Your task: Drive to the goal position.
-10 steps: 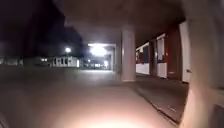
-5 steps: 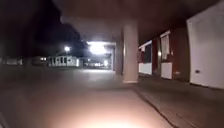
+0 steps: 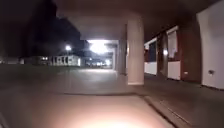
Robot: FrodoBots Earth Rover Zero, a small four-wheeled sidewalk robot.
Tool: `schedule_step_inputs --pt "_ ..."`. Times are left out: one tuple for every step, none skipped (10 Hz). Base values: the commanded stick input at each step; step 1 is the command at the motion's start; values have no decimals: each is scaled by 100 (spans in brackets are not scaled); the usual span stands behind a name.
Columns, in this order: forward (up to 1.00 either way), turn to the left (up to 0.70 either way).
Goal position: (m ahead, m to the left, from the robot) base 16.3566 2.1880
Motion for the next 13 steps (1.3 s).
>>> schedule_step_inputs --pt "100 19" --pt "100 19" --pt "100 19" --pt "100 19" --pt "100 19" --pt "100 19" --pt "100 19" --pt "100 18" --pt "100 16" --pt "100 10" --pt "100 6" --pt "100 2" --pt "100 2"
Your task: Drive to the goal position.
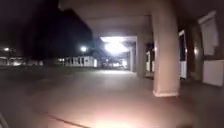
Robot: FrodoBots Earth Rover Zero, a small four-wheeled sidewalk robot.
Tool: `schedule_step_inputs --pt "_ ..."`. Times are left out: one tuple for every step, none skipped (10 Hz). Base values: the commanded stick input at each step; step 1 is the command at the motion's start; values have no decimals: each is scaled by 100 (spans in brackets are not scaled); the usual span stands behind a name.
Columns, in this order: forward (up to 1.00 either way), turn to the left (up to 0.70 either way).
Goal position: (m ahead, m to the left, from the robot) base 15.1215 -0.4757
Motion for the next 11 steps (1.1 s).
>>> schedule_step_inputs --pt "100 0" --pt "100 0" --pt "100 0" --pt "100 0" --pt "100 0" --pt "100 0" --pt "100 0" --pt "100 0" --pt "100 0" --pt "100 0" --pt "100 0"
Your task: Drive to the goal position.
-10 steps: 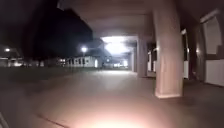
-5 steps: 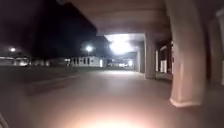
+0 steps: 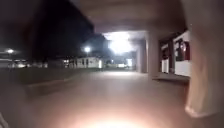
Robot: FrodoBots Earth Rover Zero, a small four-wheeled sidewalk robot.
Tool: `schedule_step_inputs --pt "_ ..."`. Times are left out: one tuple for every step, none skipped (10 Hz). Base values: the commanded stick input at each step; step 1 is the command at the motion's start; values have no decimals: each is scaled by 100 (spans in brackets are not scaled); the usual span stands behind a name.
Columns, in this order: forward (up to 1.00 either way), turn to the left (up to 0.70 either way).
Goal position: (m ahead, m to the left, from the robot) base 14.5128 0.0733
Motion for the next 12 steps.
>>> schedule_step_inputs --pt "100 0" --pt "100 0" --pt "100 0" --pt "100 0" --pt "100 0" --pt "100 0" --pt "100 0" --pt "100 0" --pt "100 0" --pt "100 0" --pt "100 0" --pt "100 0"
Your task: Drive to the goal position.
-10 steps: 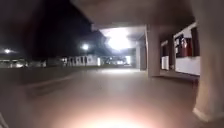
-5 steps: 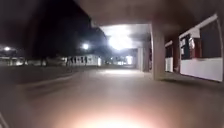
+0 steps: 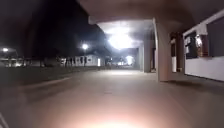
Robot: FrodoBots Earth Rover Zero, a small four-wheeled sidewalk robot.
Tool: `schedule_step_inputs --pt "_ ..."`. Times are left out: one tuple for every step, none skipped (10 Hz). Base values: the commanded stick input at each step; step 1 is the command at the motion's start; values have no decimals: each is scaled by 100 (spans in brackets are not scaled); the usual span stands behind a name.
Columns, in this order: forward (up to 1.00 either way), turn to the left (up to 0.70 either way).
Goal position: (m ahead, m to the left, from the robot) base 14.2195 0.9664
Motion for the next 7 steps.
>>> schedule_step_inputs --pt "100 0" --pt "100 -3" --pt "100 -7" --pt "100 -9" --pt "100 -9" --pt "100 -5" --pt "100 -3"
